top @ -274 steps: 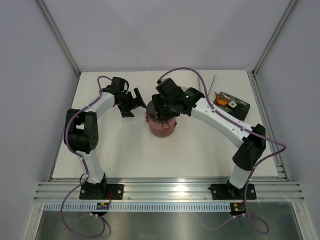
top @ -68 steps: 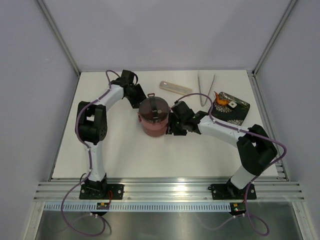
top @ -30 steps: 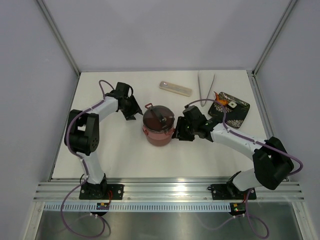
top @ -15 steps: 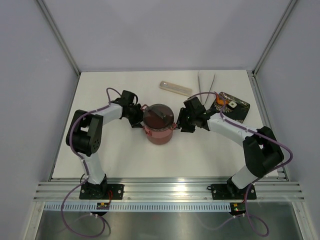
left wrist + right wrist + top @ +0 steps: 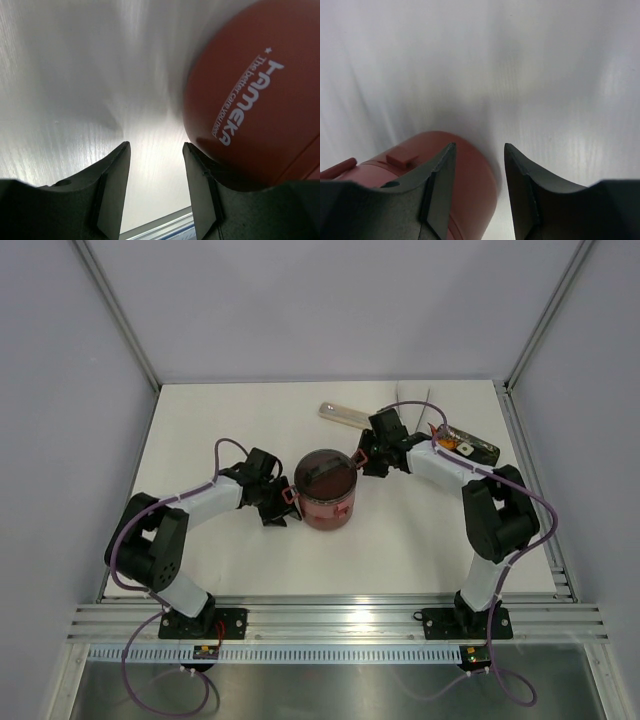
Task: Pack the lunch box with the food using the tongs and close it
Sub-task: Close the fastener on the packing box.
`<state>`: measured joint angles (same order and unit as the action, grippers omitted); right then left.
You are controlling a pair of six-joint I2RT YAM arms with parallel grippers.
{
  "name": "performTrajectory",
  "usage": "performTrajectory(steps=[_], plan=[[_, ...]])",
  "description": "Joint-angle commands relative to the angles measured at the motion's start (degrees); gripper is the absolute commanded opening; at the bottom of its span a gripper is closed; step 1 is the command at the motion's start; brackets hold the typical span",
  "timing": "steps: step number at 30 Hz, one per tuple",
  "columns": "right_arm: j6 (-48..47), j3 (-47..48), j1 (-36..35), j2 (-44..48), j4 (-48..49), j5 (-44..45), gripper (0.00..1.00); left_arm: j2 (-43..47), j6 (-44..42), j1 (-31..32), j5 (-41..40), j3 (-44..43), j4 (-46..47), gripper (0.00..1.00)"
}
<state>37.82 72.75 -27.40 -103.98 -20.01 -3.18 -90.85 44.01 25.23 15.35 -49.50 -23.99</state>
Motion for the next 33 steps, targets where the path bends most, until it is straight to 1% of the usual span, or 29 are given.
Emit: performTrajectory(steps=[1, 7, 9, 12, 13, 16, 17, 18, 20, 23, 24, 28, 33], plan=[[-1.0, -2.77, 2.17, 4.56, 0.59, -0.43, 0.51, 3.39, 0.2, 0.08, -1.28, -0.69, -0.61, 0.5], [-1.0, -11.29, 5.16, 13.01, -0.99, 2.47, 0.52, 3.49, -0.5, -0.71, -3.48, -3.15, -2.99, 0.49], [-0.91, -13.59, 5.25, 16.87, -1.87, 2.83, 0.52, 3.75, -0.42, -2.02, -4.28, -3.41, -3.35, 0.49], [1.1, -19.91, 5.07, 23.28, -0.91, 1.43, 0.51, 3.93, -0.06, -6.15, -3.49, -3.06, -2.12, 0.48], [1.98, -23.84, 4.99, 27.13, -0.04, 0.81, 0.51, 3.66, 0.02, -7.55, -3.32, -3.93, -1.16, 0.48], [6.29, -29.5, 2.01, 34.08, 3.22, 1.85, 0.5, 0.16, 0.11, -8.53, -4.89, -7.01, -0.1, 0.48], [8.65, -30.29, -1.05, 35.07, 4.18, 4.82, 0.5, -1.25, 0.72, -8.45, -4.55, -9.28, 0.25, 0.47], [9.63, -31.08, -2.64, 35.95, 4.8, 5.89, 0.5, -2.57, 1.16, -8.53, -4.2, -10.35, 0.78, 0.47], [12.7, -31.97, -7.38, 36.49, 6.29, 9.57, 0.5, -6.52, 2.56, -8.45, -2.53, -12.72, 2.54, 0.46], [15.34, -31.18, -10.39, 33.85, 7.44, 12.05, 0.5, -10.13, 3.8, -8.1, -0.77, -13.87, 4.47, 0.45], [15.79, -30.57, -11.96, 32.8, 7.88, 12.49, 0.5, -10.57, 3.89, -8.01, -0.59, -13.96, 4.82, 0.45], [16.76, -29.16, -14.26, 28.41, 10.59, 13.55, 0.5, -11.81, 4.42, -6.69, 0.64, -12.91, 6.58, 0.45], [17.46, -26.88, -17.51, 26.03, 11.57, 15.74, 0.5, -12.42, 4.95, -4.85, 1.78, -11.94, 8.78, 0.45]])
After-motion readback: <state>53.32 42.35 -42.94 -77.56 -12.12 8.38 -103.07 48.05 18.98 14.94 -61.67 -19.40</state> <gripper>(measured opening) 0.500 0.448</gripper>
